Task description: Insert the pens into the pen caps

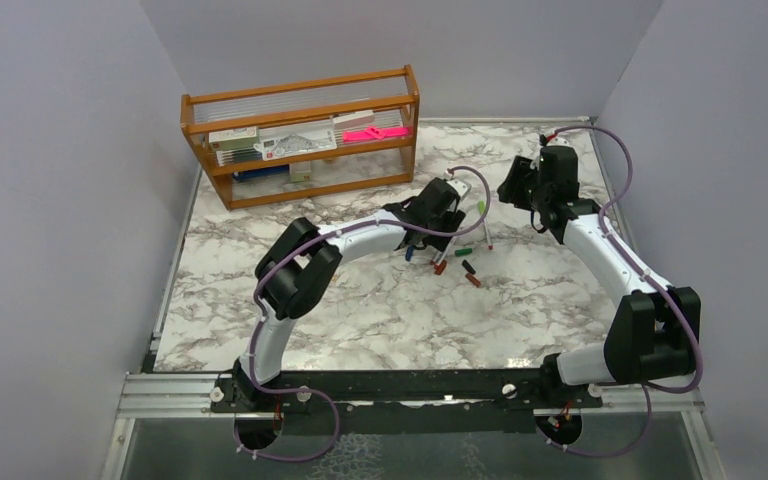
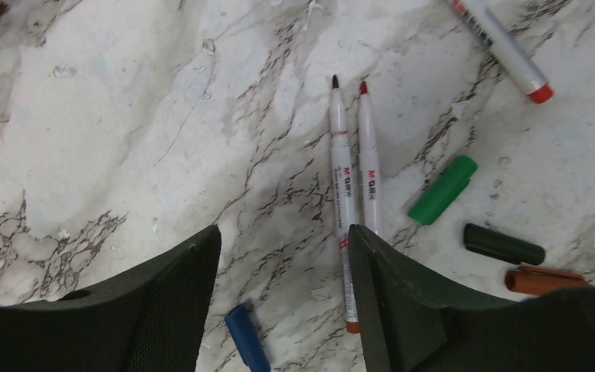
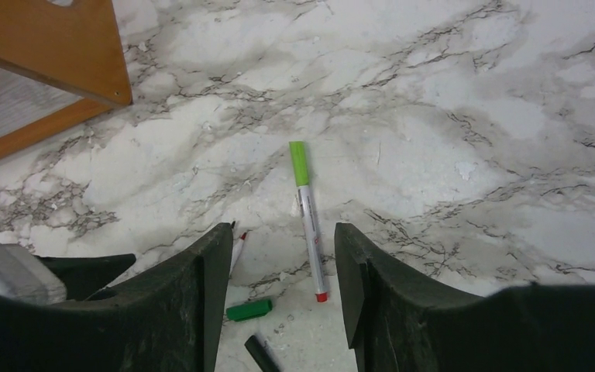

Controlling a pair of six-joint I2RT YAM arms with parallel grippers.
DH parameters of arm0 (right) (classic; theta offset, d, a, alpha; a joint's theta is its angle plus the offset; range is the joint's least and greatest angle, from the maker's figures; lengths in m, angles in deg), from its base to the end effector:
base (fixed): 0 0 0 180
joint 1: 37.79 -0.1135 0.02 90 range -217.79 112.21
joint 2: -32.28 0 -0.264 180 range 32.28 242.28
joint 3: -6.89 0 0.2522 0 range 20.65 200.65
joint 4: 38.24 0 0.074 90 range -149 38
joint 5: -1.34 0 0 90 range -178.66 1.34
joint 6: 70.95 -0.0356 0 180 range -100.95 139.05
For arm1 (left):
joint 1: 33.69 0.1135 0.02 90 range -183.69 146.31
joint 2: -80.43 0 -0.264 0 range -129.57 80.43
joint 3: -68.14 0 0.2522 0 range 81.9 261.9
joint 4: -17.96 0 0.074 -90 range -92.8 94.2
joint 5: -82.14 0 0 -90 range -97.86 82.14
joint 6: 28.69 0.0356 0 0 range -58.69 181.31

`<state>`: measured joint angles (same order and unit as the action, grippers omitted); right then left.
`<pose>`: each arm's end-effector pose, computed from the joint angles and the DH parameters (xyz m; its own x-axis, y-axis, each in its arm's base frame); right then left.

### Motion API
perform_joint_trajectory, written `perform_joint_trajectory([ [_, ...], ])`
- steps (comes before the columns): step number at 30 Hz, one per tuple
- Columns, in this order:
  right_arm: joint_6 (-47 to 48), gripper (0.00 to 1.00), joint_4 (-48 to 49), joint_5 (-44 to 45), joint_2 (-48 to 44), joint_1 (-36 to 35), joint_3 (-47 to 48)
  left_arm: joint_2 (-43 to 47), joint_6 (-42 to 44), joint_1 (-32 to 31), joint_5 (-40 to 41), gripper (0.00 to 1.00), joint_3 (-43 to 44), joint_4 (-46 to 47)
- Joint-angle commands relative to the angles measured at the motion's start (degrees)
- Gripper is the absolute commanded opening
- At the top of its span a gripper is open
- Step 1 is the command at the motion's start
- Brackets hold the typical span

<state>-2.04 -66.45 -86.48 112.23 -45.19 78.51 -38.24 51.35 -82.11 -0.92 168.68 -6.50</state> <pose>0.3091 0.0388 0.2717 -0.5863 0.2864 -0.7578 0.1207 0.9558 0.2680 0.3130 -0.3464 0.1927 -0.5606 0.3731 -0.7393 0.5955 0.8020 -0.0468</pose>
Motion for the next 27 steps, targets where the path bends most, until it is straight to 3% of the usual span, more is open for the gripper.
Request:
perform_joint_trajectory([
  [1,-0.22,0.47,2.46,-2.42,-0.62,0.28,-0.12,-1.55,0.64,0.08,3.46,0.62,2.57,-3.86],
  [7,-0.17,0.44,2.63,-2.97,-0.07,0.30,-0.21,-4.70,0.31,0.01,-0.75,0.59,5.07,-6.02],
  [17,0.01,0.44,2.68,-2.57,-0.05,0.28,-0.38,-6.48,0.99,0.01,0.55,0.56,5.37,-7.28],
  [20,-0.02,0.43,2.77,-2.44,-0.35,0.28,-0.56,-7.47,0.82,0.07,0.30,0.40,5.20,-7.34],
  [24,-0.05,0.43,2.49,-2.89,-0.81,0.29,-0.63,-8.73,0.57,0.02,-0.44,0.36,4.99,-7.35],
  [27,-0.32,0.43,2.48,-3.12,-1.41,0.28,-1.02,-9.03,0.55,0.01,-0.67,0.18,4.90,-7.34],
])
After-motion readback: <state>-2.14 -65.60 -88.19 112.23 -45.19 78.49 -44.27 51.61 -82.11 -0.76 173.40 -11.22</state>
